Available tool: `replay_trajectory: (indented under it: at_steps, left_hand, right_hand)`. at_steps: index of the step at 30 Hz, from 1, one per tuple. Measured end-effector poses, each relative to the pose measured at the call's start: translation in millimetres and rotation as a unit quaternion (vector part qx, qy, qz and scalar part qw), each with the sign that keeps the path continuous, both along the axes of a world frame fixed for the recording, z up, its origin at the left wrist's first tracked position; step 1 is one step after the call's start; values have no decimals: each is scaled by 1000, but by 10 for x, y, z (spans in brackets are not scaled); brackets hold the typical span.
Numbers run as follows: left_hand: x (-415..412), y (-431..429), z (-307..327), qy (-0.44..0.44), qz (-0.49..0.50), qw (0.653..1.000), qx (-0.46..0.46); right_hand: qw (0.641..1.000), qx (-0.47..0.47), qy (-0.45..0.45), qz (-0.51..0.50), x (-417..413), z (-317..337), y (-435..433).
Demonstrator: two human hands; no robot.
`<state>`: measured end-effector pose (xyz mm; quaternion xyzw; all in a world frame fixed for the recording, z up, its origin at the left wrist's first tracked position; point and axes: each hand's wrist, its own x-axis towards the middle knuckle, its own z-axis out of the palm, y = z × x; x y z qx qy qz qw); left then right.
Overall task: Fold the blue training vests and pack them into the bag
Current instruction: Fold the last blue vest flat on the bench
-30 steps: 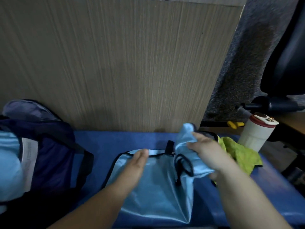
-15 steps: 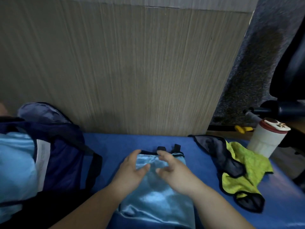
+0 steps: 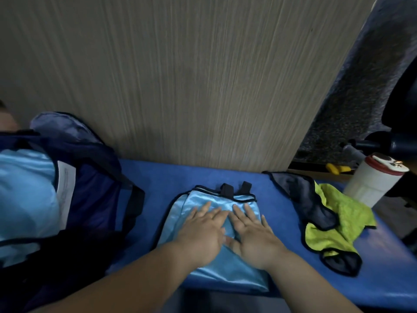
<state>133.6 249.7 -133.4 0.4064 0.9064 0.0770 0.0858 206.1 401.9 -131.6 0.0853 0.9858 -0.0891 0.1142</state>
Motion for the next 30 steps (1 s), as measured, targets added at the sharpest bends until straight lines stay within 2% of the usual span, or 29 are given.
replay_trajectory:
  at_steps: [3,7,10,14,17,19,22,25,28,30]
  left_hand:
    - [-74,-94,-107,-10,24,999,-42]
    - [-107,-129,-143,-8,42,997,-60]
    - [-114,-138,-142,-23,69,996,-45]
    - [-188,-255,-169,-36,96,995,-4]
    - [-227,-328,-181,-30,72,997,-4]
    - [-237,-382,-182,-23,42,999,25]
    - [-266,-479,-177,60,-63,982,168]
    - [-297,-512,-178,-25,-158,970,182]
    - [-266,-509,-161,-117,-132,963,205]
    - [-270,-500,-135,-153,-113,964,185]
  right_hand:
    - [999,-42,-11,8,-17,44,51]
    - [983,-141,109,-36,-20,78,173]
    - [965,-150,178,-123,-6,88,245]
    - [953,-149,145,-221,-2,93,284]
    - [952,-157,124,-231,0,145,307]
    - [957,-147,136,-209,31,221,331]
    - [976,-162,113,-90,117,296,404]
    - [970,-243,4,-2,263,305,381]
    - [973,-223,-35,43,338,281,359]
    - [977,-197,-70,49,377,294,343]
